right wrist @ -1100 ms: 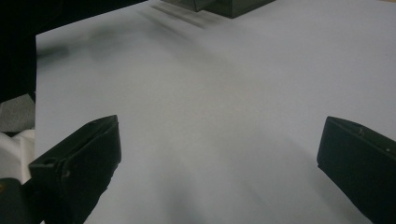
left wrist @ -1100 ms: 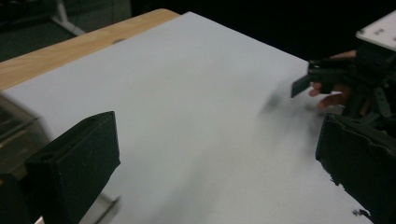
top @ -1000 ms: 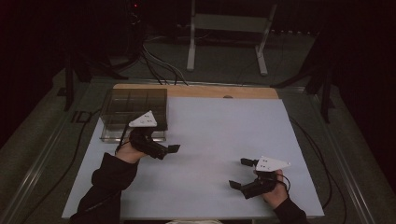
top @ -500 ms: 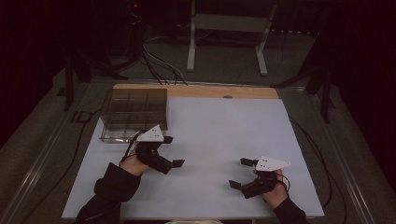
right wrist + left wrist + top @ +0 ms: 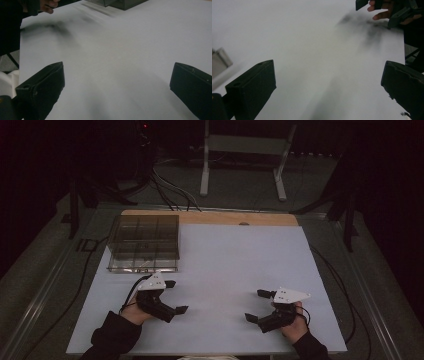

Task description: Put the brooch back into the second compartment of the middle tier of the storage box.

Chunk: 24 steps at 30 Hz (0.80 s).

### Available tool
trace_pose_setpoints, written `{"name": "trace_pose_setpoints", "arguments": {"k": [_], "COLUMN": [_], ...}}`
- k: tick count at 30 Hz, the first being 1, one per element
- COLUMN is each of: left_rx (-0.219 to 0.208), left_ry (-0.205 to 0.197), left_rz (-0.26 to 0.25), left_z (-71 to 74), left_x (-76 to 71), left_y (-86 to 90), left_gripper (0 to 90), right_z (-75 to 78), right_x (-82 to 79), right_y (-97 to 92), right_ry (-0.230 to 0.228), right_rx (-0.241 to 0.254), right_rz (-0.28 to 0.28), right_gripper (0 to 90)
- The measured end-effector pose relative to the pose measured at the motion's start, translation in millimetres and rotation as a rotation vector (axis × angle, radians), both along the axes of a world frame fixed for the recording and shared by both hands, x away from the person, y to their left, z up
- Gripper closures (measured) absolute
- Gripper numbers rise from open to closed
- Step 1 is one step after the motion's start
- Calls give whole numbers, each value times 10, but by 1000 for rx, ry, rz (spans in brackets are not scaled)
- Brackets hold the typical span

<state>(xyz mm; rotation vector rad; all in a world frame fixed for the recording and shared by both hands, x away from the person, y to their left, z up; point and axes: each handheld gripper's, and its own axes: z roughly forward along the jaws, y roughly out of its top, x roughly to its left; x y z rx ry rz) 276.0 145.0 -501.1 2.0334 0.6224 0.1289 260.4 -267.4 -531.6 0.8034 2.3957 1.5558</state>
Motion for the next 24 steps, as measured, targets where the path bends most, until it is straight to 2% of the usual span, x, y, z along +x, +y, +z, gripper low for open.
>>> {"name": "trace_pose_setpoints", "arguments": {"k": [4,7,9,12,17,24], "left_rx": [7,-3,10,1,15,29], "left_ry": [-7,-10,-16,-10,-21,-5], "left_rz": [29,57,71,95,132,165], "left_z": [-52,-83,-101,-137,-192,-260], "left_x": [-81,-131,-164,-218,-312,-414], "left_y": [94,174,221,303,437,582], "left_gripper": [7,7,7,7,7,7], "right_z": [-3,-3,-3,-4,-9,-11], "right_x": [0,-3,-3,-1,10,7], "right_y": [4,10,10,7,9,19], "right_ry": [-2,-2,-2,-3,1,-1], "right_rx": [-3,-5,-7,-7,-11,-19], "right_rz": [0,2,2,1,1,5], "right_gripper": [0,0,0,0,0,0]}}
